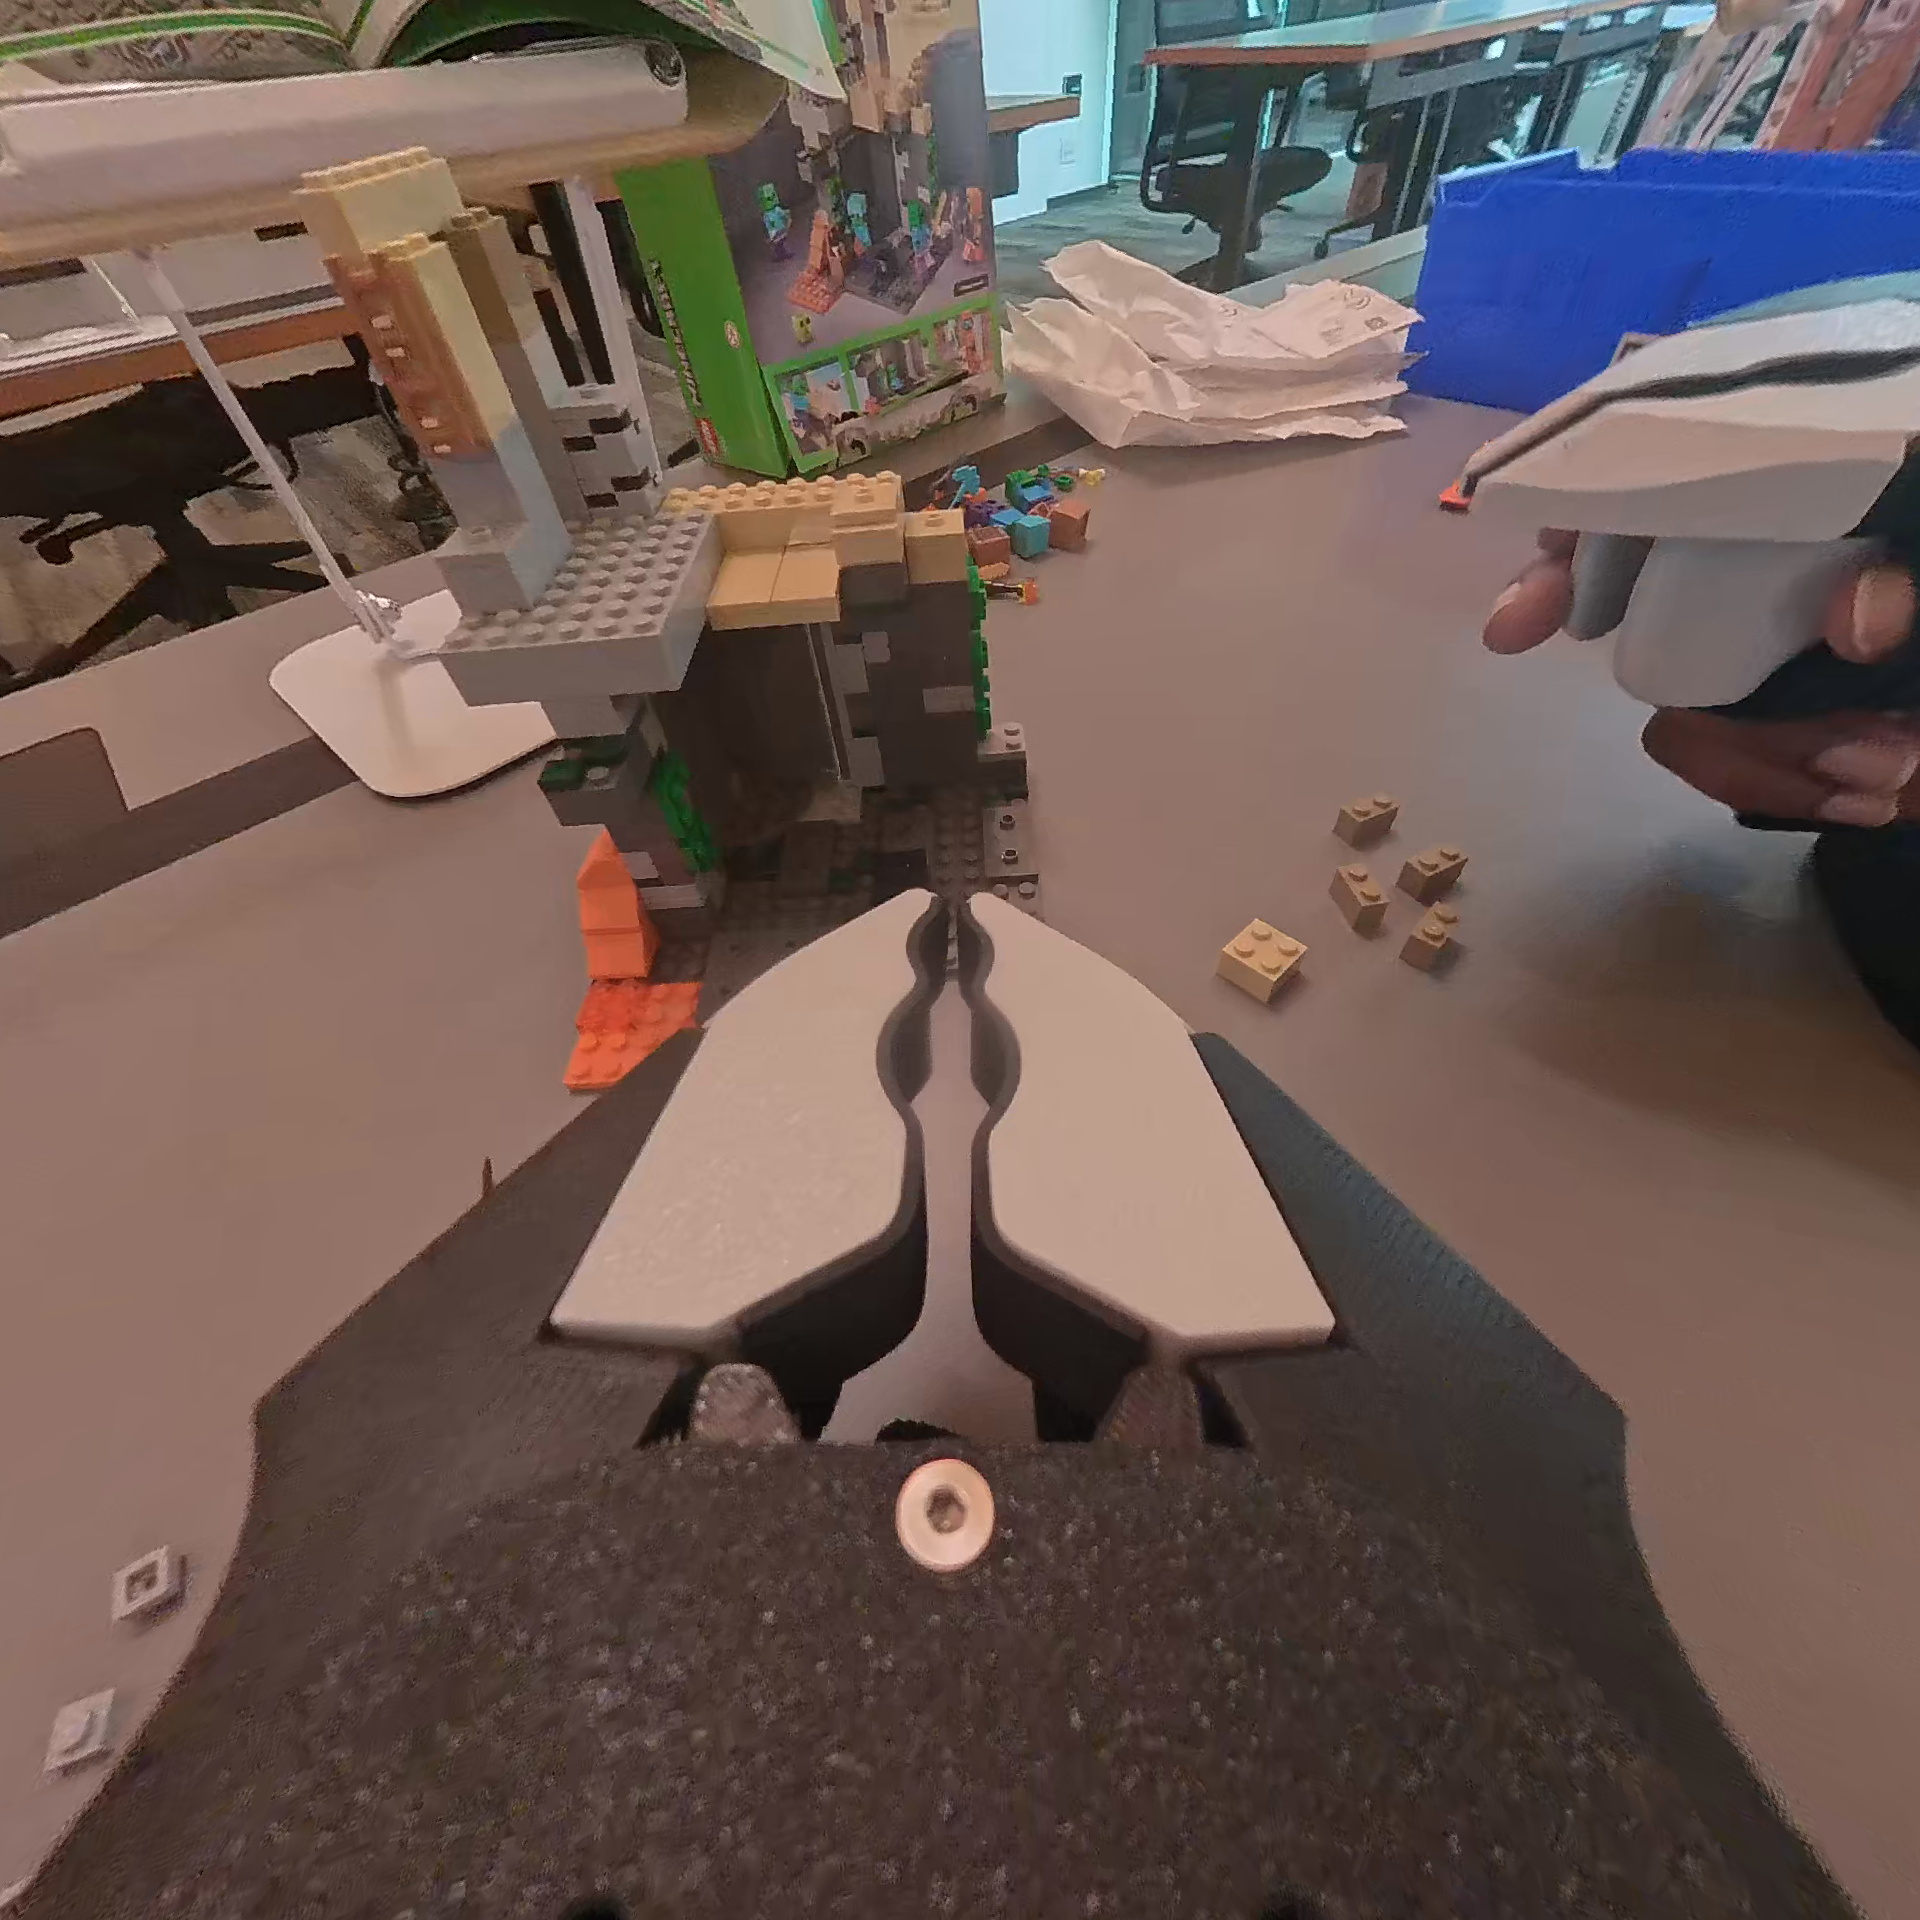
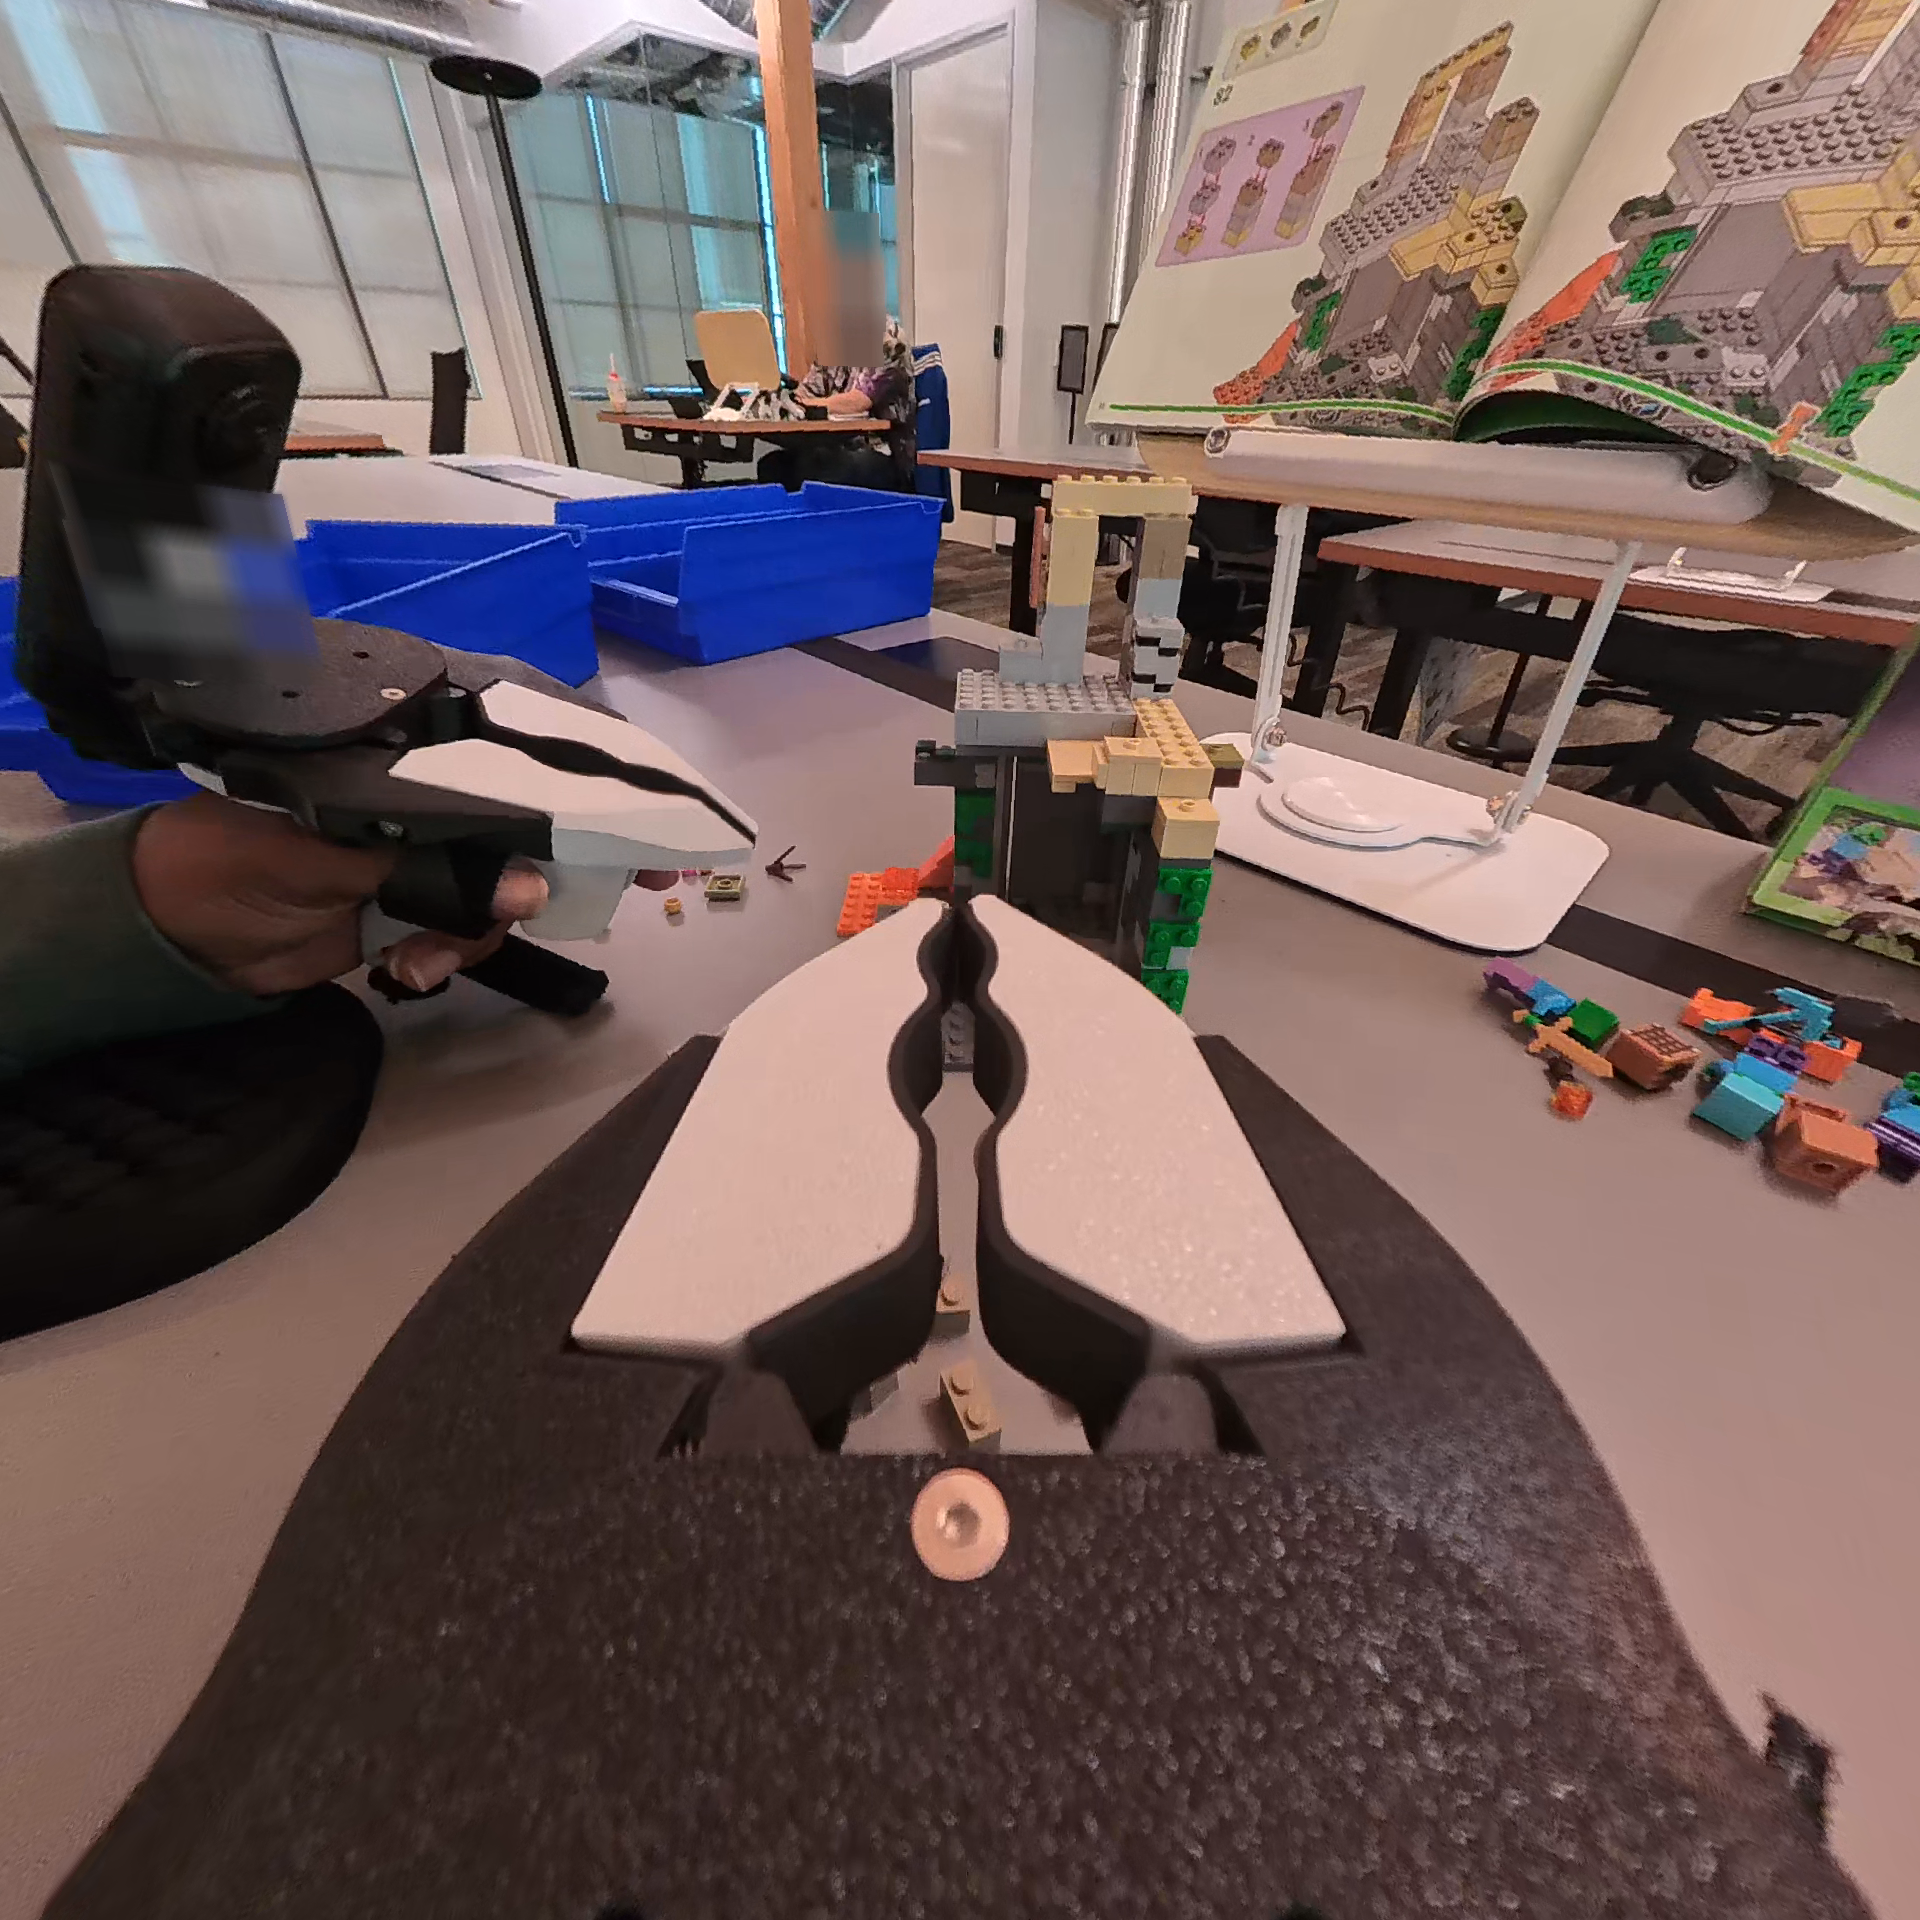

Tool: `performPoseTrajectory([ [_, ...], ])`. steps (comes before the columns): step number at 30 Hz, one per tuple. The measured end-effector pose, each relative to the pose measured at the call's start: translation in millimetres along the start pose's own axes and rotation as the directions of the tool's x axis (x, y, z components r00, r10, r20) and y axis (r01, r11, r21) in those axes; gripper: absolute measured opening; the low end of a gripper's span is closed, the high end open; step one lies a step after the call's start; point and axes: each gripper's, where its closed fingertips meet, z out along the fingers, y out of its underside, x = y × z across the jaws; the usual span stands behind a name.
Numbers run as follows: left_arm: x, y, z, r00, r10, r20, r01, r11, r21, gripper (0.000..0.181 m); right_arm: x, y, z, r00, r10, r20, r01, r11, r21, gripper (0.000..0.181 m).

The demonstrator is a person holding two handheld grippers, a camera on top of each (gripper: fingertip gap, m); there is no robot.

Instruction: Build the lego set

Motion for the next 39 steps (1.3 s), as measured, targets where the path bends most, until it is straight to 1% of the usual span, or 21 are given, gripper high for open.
performPoseTrajectory([
  [5, 2, 4, -1, 0.998, 0.055, -0.004, -0.055, 0.998, -0.036, 0.001, 1, -8, -3, 1.000, -0.010, -0.004, 0.010, 1.000, 0.016, 0.000],
  [8, 8, 10, -3, 0.994, 0.089, -0.069, -0.093, 0.993, -0.070, 0.001, 0, -7, -2, 1.000, -0.005, 0.005, 0.005, 1.000, 0.008, 0.000],
  [12, 16, 21, -3, 0.972, 0.177, -0.156, -0.196, 0.974, -0.114, 0.000, -3, -4, -1, 1.000, -0.010, 0.015, 0.011, 1.000, -0.012, 0.000],
  [13, 15, 26, -2, 0.969, 0.193, -0.155, -0.214, 0.967, -0.137, 0.002, -3, -3, -1, 1.000, -0.009, 0.018, 0.009, 1.000, -0.017, 0.000],
  [15, 19, 33, -3, 0.959, 0.207, -0.196, -0.240, 0.956, -0.167, 0.006, -5, -1, 0, 1.000, -0.005, 0.022, 0.005, 1.000, -0.027, 0.000],
  [17, 22, 42, -5, 0.951, 0.186, -0.247, -0.241, 0.946, -0.215, 0.016, -7, 0, 1, 0.999, -0.002, 0.033, 0.004, 0.999, -0.033, 0.000],
  [19, 20, 48, -5, 0.948, 0.191, -0.256, -0.254, 0.937, -0.241, 0.024, -12, 0, 2, 0.998, -0.004, 0.055, 0.006, 0.999, -0.037, 0.000],
  [21, 22, 53, -6, 0.940, 0.184, -0.287, -0.260, 0.931, -0.254, 0.026, -19, 4, 4, 0.996, -0.007, 0.093, 0.013, 0.998, -0.058, 0.000],
  [23, 25, 61, -5, 0.930, 0.171, -0.324, -0.270, 0.918, -0.289, 0.028, -32, 13, 6, 0.986, -0.001, 0.164, 0.018, 0.995, -0.102, 0.000],
  [25, 26, 68, -5, 0.917, 0.180, -0.355, -0.300, 0.899, -0.319, 0.031, -48, 19, 7, 0.969, -0.025, 0.246, 0.060, 0.989, -0.136, 0.000],
  [27, 28, 71, -5, 0.901, 0.180, -0.395, -0.325, 0.884, -0.337, 0.030, -61, 24, 8, 0.952, -0.063, 0.299, 0.115, 0.981, -0.157, 0.000],
  [29, 32, 72, -5, 0.880, 0.182, -0.439, -0.349, 0.875, -0.336, 0.018, -69, 28, 10, 0.941, -0.089, 0.326, 0.151, 0.973, -0.172, 0.000],
  [30, 34, 72, -5, 0.872, 0.187, -0.452, -0.358, 0.873, -0.331, 0.017, -71, 30, 11, 0.938, -0.097, 0.332, 0.163, 0.970, -0.178, 0.000],
  [34, 50, 71, -5, 0.845, 0.174, -0.506, -0.371, 0.872, -0.319, 0.017, -69, 36, 13, 0.932, -0.128, 0.338, 0.210, 0.953, -0.217, 0.000],
  [39, 73, 69, -6, 0.829, 0.170, -0.533, -0.381, 0.869, -0.315, 0.017, -66, 41, 10, 0.904, -0.167, 0.394, 0.284, 0.923, -0.260, 0.005],
])
